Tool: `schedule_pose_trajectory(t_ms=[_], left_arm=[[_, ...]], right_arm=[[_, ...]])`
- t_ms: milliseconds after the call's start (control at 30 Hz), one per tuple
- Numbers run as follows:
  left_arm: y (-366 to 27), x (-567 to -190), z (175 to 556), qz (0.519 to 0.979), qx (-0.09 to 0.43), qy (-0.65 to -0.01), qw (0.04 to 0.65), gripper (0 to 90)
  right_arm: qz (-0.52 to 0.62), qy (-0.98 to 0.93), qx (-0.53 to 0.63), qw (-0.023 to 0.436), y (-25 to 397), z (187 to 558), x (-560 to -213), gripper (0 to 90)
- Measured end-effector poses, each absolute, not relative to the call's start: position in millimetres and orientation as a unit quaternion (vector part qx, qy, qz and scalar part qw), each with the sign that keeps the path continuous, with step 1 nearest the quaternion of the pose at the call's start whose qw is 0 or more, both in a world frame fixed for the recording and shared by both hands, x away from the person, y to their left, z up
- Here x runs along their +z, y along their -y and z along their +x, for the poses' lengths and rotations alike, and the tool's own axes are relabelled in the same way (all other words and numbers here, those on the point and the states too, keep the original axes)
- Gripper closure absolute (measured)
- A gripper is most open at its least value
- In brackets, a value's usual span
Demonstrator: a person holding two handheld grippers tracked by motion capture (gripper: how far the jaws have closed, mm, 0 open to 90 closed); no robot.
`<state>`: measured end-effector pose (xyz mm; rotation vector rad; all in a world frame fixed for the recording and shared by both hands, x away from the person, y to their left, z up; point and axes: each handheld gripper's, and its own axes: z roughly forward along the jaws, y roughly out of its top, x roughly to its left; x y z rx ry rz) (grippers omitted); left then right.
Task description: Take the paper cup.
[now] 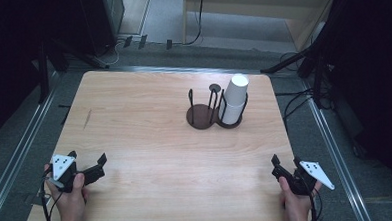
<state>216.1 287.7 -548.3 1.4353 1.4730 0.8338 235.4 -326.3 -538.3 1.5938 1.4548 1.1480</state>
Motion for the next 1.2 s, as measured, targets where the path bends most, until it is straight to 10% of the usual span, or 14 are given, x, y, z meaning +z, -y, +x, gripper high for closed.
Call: schedule_pose_trajectory(t_ms=[1200], left_arm=[[-288.3,-548.7,215.1,0.584,0.323,-0.590,0.455,0.0]], right_arm=[[0.554,-0.603,0.453,0.351,250.7,276.2,-491.1,18.9]])
